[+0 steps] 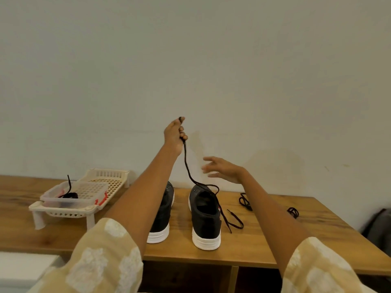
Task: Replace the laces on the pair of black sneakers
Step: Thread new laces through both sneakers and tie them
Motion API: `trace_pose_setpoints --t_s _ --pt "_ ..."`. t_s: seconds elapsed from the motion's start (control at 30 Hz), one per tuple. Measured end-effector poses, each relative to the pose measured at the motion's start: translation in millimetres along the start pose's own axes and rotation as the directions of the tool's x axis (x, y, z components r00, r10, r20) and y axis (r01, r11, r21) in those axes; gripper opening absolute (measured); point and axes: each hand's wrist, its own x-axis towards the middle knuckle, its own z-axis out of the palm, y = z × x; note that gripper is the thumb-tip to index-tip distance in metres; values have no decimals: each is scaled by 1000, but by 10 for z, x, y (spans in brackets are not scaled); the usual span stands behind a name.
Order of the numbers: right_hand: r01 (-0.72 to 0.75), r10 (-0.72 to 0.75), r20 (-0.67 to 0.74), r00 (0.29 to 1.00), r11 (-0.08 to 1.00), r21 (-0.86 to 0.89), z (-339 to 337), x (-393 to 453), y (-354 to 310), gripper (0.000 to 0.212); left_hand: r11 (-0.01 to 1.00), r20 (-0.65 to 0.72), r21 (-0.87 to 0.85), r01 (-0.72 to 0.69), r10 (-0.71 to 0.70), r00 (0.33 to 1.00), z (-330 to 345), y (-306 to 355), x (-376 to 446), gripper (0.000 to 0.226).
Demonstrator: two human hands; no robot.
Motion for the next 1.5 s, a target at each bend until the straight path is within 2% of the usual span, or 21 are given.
trace_pose_setpoints --t_s 0.07,0.1,0.17,0.27,0.37,0.43,0.5,0.57,0.63,0.67,0.73,0.83,0.9,1.0,1.1,1.17,1.27,1.33,1.37,1.43,1.5 --pt "151 -153 8 988 981 119 182 91 -195 56 999 57 12 49 -50 997 108 -87 -46 27" --pt "196 -197 6 980 976 98 276 144 -287 52 998 62 13 59 -59 996 156 -116 -61 26" --pt "190 -191 -6 982 979 -78 431 244 -378 39 999 36 13 33 -33 999 207 -122 -64 27" --pt "-11 -26 -85 996 913 -408 409 353 -171 24 995 -54 31 -96 97 994 149 63 17 28" --pt "-290 131 -314 940 791 -539 131 307 278 14 979 -166 80 -190 201 965 -70 352 124 28" --pt "-432 177 -478 860 751 -499 -82 198 537 11 971 -217 113 -208 229 949 -241 477 168 26" --pt "-473 256 -573 778 839 -268 -236 98 678 12 968 -252 144 -205 236 939 -383 510 189 24" --pt "-303 319 -597 736 944 130 -336 34 674 7 966 -277 164 -202 241 930 -483 477 191 23" --pt "4 305 -616 726 895 447 -396 -3 511 10 963 -286 194 -188 239 928 -522 392 192 23" --pt "143 281 -636 719 836 530 -413 -12 402 11 961 -284 212 -176 233 930 -519 329 186 23" --pt "275 252 -710 658 797 538 -441 5 216 21 960 -250 236 -152 212 945 -462 190 146 24" --pt "204 160 -814 558 925 321 -462 16 111 33 961 -140 255 -107 146 979 -230 -20 8 24" --pt "125 47 -841 538 983 134 -479 -15 170 29 965 -49 255 -65 80 996 -15 -176 -129 24" --pt "22 -116 -782 612 991 -130 -491 -126 335 20 959 129 281 27 -66 989 270 -459 -344 20" --pt "-8 -192 -667 720 959 -285 -522 -279 505 16 872 246 474 123 -265 932 451 -849 -540 5" --pt "-4 -237 -583 777 925 -380 -570 -366 603 30 751 228 641 158 -383 895 505 -1118 -645 6" --pt "24 -323 -404 856 805 -593 -608 -452 675 45 527 136 832 174 -498 856 504 -1426 -730 26" --pt "45 -349 -300 888 716 -697 -621 -494 701 44 376 96 917 130 -526 845 486 -1583 -727 35" --pt "53 -356 -253 900 664 -746 -629 -510 720 43 331 63 936 119 -491 869 481 -1632 -715 37" --pt "66 -362 -166 917 549 -834 -624 -527 769 42 354 -13 920 169 -403 915 441 -1702 -655 47" --pt "95 -370 -89 925 450 -888 -600 -535 814 39 521 -31 789 325 -496 868 394 -1737 -618 57"
